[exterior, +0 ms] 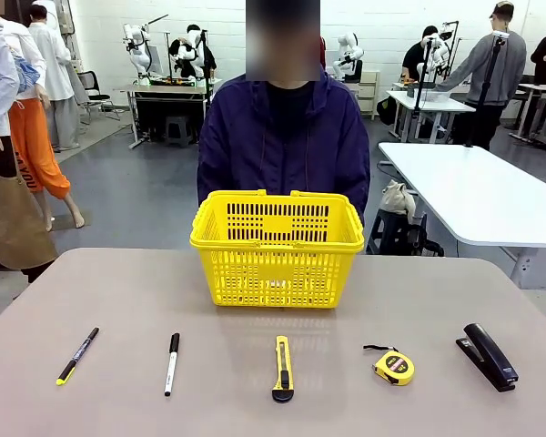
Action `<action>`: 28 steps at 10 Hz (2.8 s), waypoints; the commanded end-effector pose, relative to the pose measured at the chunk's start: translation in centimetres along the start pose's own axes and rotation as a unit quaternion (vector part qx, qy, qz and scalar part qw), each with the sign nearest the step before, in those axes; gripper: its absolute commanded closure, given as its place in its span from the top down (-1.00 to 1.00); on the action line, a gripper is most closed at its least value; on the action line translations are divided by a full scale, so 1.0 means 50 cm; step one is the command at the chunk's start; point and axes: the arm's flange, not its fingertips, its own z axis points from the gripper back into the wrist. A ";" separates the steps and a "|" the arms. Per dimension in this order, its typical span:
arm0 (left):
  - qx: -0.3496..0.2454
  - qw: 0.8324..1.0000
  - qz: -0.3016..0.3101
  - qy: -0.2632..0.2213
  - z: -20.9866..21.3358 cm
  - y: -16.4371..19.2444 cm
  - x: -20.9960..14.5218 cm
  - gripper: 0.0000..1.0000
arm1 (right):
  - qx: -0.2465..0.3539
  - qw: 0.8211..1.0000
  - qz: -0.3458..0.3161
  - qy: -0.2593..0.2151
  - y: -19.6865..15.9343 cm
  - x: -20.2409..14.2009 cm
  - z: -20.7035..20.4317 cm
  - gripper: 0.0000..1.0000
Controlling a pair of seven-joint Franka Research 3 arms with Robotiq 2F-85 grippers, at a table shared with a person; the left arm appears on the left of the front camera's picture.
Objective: Place the items the person wants into the basket.
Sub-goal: Pick up the item the person points to and place it in the Market Basket.
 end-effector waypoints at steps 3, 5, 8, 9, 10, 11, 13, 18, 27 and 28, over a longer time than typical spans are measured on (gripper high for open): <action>-0.006 1.000 -0.007 0.001 -0.004 -0.002 0.008 1.00 | 0.003 1.000 -0.002 -0.010 -0.009 -0.004 0.007 1.00; -0.006 1.000 -0.007 0.001 -0.004 -0.002 0.008 1.00 | 0.003 1.000 -0.002 -0.010 -0.009 -0.004 0.007 1.00; -0.006 1.000 -0.007 0.001 -0.004 -0.002 0.008 1.00 | 0.003 1.000 -0.002 -0.010 -0.009 -0.004 0.007 1.00; -0.006 1.000 -0.007 0.001 -0.004 -0.002 0.008 1.00 | 0.003 1.000 -0.002 -0.010 -0.009 -0.004 0.007 1.00; -0.006 1.000 -0.007 0.001 -0.004 -0.002 0.008 1.00 | 0.003 1.000 -0.002 -0.010 -0.009 -0.004 0.007 1.00; -0.006 1.000 -0.007 0.001 -0.004 -0.002 0.008 1.00 | 0.003 1.000 -0.002 -0.010 -0.009 -0.004 0.007 1.00; -0.006 1.000 -0.007 0.001 -0.004 -0.002 0.008 1.00 | 0.003 1.000 -0.002 -0.010 -0.009 -0.004 0.007 1.00; -0.006 1.000 -0.007 0.001 -0.004 -0.002 0.008 1.00 | 0.003 1.000 -0.002 -0.010 -0.009 -0.004 0.007 1.00; -0.006 1.000 -0.007 0.001 -0.004 -0.002 0.008 1.00 | -0.036 0.984 -0.008 0.176 0.040 0.068 -0.164 1.00; -0.006 1.000 -0.007 0.001 -0.004 -0.002 0.008 1.00 | -0.039 0.968 -0.003 0.247 0.059 0.106 -0.252 1.00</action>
